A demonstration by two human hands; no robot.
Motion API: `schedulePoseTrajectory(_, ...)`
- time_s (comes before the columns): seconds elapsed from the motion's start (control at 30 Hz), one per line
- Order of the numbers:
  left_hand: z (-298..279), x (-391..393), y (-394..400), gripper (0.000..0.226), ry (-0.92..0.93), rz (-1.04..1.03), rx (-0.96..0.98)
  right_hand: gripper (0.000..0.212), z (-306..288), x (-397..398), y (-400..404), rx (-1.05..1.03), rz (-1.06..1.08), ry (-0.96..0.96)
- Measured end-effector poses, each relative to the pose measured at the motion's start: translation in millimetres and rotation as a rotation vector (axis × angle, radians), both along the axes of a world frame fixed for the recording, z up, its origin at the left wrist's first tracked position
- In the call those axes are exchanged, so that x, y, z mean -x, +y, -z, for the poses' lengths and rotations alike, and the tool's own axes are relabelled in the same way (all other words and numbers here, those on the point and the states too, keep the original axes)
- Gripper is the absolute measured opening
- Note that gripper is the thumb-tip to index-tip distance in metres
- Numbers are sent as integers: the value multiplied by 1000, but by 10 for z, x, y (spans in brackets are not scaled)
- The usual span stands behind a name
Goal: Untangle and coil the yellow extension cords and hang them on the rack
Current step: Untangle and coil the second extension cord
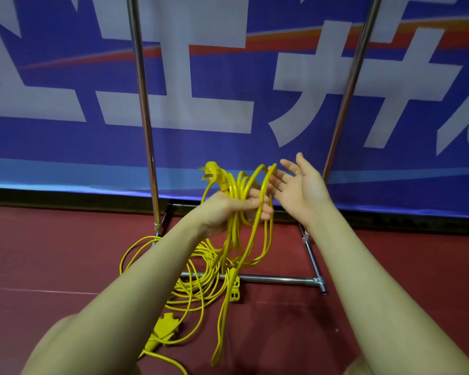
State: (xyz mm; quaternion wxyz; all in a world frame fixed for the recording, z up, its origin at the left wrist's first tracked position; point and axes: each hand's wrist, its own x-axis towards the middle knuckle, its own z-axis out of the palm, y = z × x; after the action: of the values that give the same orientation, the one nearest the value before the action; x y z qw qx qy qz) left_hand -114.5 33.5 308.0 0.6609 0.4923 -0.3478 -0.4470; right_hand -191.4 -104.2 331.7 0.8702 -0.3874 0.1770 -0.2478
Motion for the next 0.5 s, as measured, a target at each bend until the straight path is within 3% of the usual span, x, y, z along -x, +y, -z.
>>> schedulePoseTrajectory(0.1, -69, -47, -31, 21, 190, -167, 143, 27, 39, 5, 0, 101, -24, 94)
schedulePoseTrajectory(0.23, -137, -209, -71, 18, 376, -399, 315, 38, 117, 28, 86, 308, -260, 265)
schedulePoseTrajectory(0.37, -140, -332, -43, 16, 451, -486, 409, 45, 172, 1, 156, 443, -484, 284)
schedulePoseTrajectory(0.5, -154, -380, -29, 17, 476, -520, 447, 37, 213, -17, 194, 544, -588, 285)
